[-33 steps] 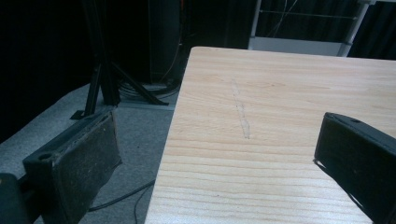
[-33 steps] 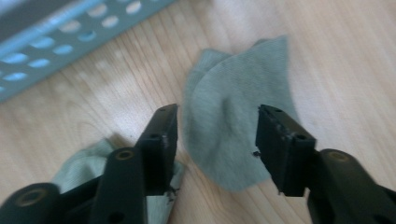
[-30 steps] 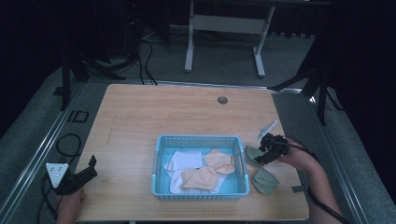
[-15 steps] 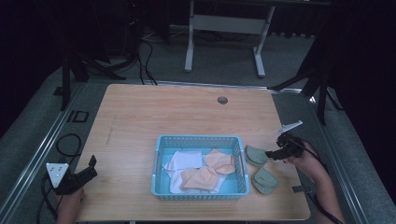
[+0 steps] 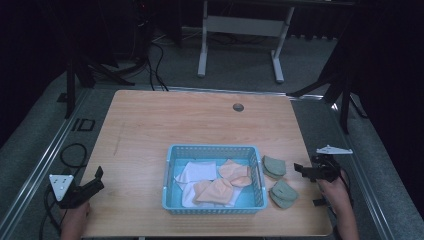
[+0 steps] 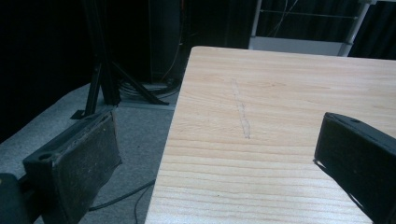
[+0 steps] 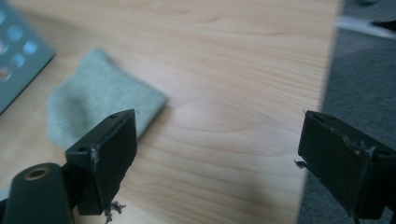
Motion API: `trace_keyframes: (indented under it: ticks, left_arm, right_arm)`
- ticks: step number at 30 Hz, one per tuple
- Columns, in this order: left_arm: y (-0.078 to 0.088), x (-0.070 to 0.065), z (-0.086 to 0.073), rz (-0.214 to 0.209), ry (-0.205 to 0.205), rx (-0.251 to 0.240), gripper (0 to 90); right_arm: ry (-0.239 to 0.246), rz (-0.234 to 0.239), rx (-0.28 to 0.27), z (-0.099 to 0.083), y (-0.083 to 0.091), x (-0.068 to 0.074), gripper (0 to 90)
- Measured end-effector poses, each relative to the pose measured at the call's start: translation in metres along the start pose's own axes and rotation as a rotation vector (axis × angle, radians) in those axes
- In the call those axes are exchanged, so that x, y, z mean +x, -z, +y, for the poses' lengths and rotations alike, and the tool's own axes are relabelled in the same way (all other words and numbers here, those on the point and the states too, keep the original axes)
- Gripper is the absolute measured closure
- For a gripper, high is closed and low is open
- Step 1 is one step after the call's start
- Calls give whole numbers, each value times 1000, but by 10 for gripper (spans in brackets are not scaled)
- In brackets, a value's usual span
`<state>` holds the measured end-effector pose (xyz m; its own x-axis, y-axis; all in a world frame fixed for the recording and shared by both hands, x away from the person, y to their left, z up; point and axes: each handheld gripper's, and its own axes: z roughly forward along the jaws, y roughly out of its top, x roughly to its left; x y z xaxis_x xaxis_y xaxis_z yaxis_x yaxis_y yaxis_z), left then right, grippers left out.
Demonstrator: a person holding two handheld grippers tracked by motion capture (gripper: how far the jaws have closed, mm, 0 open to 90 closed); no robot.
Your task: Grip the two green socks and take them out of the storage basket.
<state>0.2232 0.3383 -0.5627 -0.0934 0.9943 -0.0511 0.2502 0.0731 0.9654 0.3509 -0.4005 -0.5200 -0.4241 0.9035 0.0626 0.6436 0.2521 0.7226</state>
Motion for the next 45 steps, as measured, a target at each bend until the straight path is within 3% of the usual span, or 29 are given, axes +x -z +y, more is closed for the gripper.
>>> trace_keyframes:
  ticks: [5,16,18,24,34,41,45]
  left_arm:
    - [0,0,0,0,-1,0,5]
    - [0,0,0,1,-2,-1,5]
    - [0,0,0,1,-3,-1,5]
    - [0,0,0,1,-5,0,5]
    - [0,0,0,0,-8,0,5]
    - [1,0,0,-2,-9,-2,5]
    - [1,0,0,0,-9,-1,5]
  right_arm:
    - [-24,-70,-59,-16,2,3,116]
    - [-76,-148,-158,-39,10,7,117]
    - [-112,-183,-206,-47,16,8,117]
    - [-143,-250,-273,-62,26,12,117]
    - [-167,-287,-361,-77,38,24,117]
    - [-170,-295,-414,-84,41,24,130]
    - [-197,-300,-423,-86,42,20,133]
